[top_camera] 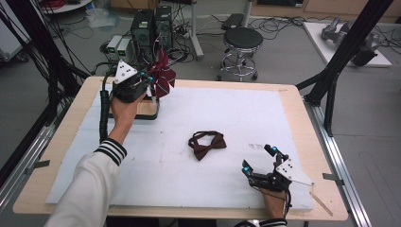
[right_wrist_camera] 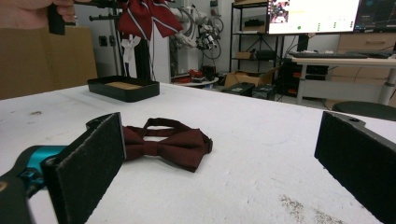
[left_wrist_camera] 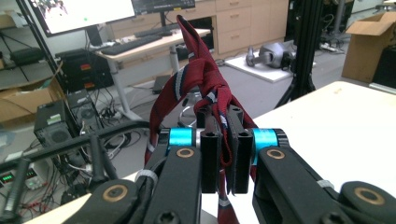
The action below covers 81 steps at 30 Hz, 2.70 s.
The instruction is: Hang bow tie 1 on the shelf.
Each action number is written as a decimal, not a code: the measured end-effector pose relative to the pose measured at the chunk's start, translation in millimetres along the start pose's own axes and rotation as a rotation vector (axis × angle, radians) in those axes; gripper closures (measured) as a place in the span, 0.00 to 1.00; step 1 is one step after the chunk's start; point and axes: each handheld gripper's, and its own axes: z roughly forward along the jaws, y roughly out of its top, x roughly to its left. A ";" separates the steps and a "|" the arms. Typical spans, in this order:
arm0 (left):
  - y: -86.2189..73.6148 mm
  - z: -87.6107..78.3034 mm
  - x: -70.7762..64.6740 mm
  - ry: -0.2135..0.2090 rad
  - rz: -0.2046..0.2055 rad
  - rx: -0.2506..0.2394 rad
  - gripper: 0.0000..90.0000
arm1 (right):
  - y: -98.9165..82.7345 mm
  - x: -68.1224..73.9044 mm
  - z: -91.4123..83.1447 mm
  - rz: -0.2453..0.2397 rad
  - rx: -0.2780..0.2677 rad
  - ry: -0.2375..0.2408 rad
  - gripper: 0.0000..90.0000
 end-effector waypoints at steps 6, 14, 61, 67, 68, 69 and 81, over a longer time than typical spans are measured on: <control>-6.5 3.2 -2.0 -0.004 -0.020 0.004 0.95 | 0.0 0.1 -0.2 0.002 -0.001 0.003 0.01; -18.5 8.9 -4.9 -0.006 -0.025 0.038 0.95 | -0.2 0.2 -0.5 0.004 -0.004 0.002 0.01; -53.8 -17.3 13.1 -0.048 -0.117 0.021 0.18 | -0.4 0.5 -0.3 -0.011 -0.007 -0.003 0.01; -57.9 -42.8 12.6 -0.102 -0.112 -0.029 0.17 | -0.2 0.7 0.4 -0.013 -0.004 -0.006 0.01; -58.9 -49.2 12.1 -0.110 -0.099 -0.037 0.16 | -0.2 1.2 0.4 -0.009 0.003 -0.005 0.01; -59.9 -54.6 11.8 -0.115 -0.089 -0.049 0.16 | -0.2 1.3 0.4 -0.011 0.003 -0.007 0.01; -75.4 -90.2 5.6 -0.195 -0.130 -0.109 0.15 | -0.4 0.8 0.5 -0.016 -0.007 -0.008 0.01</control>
